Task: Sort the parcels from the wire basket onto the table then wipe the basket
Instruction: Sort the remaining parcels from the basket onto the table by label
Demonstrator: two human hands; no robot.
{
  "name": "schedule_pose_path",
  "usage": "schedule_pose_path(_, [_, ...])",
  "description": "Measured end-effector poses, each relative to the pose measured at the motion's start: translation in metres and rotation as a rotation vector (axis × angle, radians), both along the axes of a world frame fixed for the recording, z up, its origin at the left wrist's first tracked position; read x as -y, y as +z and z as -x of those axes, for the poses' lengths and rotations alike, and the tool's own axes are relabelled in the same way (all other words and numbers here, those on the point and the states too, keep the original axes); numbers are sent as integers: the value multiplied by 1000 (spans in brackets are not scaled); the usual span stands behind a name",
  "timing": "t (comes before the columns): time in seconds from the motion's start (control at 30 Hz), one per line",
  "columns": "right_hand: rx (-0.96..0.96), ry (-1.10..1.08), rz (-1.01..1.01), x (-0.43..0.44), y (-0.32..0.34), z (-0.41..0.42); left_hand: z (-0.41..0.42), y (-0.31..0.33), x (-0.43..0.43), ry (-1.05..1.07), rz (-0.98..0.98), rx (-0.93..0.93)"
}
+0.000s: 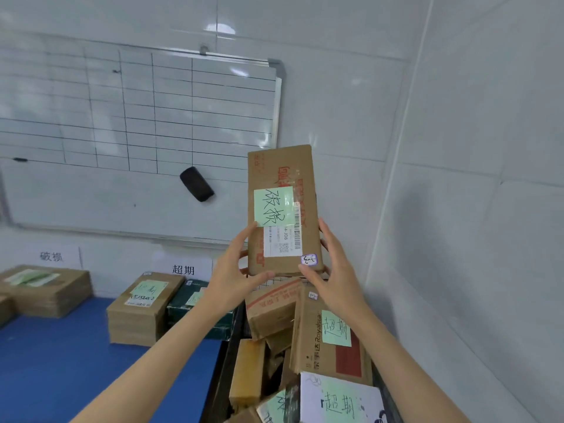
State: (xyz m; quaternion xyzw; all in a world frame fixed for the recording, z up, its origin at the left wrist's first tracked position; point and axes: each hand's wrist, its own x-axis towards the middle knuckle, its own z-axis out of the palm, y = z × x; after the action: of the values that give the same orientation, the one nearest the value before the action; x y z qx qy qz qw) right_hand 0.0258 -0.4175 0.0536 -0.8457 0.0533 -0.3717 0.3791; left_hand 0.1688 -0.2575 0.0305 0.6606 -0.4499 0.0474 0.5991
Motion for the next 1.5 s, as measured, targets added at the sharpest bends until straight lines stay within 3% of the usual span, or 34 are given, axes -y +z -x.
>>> schedule_pose_path(0.43, [-4,87,-96,-42,-14,-4,31,0,-64,189,30,13])
schedule_pose_path(0.6, [-33,259,-168,-73,-17,-23,38,2,-104,274,56,9])
schedule_pose_path(1.03, [-18,593,-255,-244,-21,-107,18,0,-274,592,49,30])
schedule_pose_path(1.5, [-66,791,-282,-452,-48,-212,-60,-31,-505,719,-10,-49])
